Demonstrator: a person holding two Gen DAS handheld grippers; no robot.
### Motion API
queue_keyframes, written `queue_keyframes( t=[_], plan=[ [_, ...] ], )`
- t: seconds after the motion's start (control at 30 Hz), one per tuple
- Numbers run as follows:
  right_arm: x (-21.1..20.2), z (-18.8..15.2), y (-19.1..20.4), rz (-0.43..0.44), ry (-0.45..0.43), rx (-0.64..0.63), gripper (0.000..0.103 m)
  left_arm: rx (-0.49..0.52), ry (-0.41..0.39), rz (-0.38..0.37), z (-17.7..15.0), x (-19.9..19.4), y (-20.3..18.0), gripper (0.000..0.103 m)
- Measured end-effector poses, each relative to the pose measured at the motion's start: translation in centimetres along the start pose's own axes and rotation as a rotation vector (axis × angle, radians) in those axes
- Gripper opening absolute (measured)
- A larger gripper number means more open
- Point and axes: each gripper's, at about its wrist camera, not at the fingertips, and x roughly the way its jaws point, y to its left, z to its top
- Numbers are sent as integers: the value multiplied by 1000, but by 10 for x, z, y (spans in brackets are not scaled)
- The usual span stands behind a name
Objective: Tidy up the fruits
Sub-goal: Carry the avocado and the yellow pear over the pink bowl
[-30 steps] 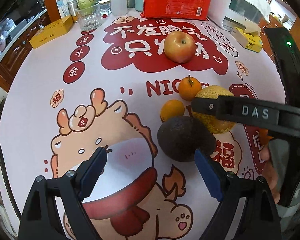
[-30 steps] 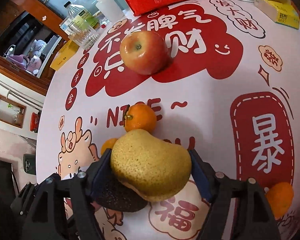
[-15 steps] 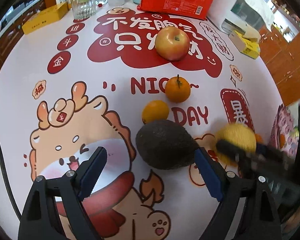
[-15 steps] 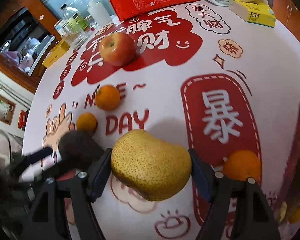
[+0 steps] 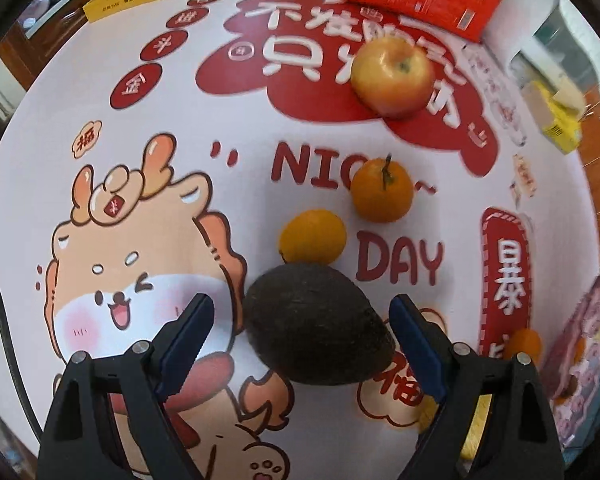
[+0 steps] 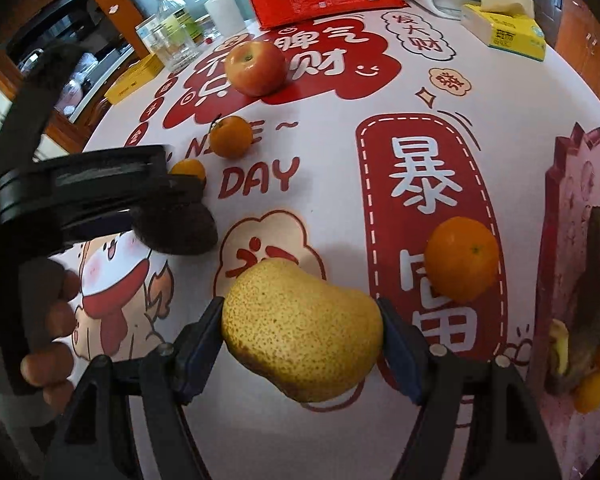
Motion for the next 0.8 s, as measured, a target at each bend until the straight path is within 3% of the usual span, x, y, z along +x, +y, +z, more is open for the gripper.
queue_keyframes(
  t=[0.17, 0.3, 0.8],
  plan=[
    [-5, -4, 3, -5, -13, -23, 74, 20, 31, -8, -7, 10, -8, 75],
    [-7, -7, 3, -2, -16, -39, 74, 63, 35, -62, -15, 4, -8, 63],
    [-11, -12, 4, -4, -32, -43, 74, 237, -86, -165, -57, -16, 34, 60]
  ],
)
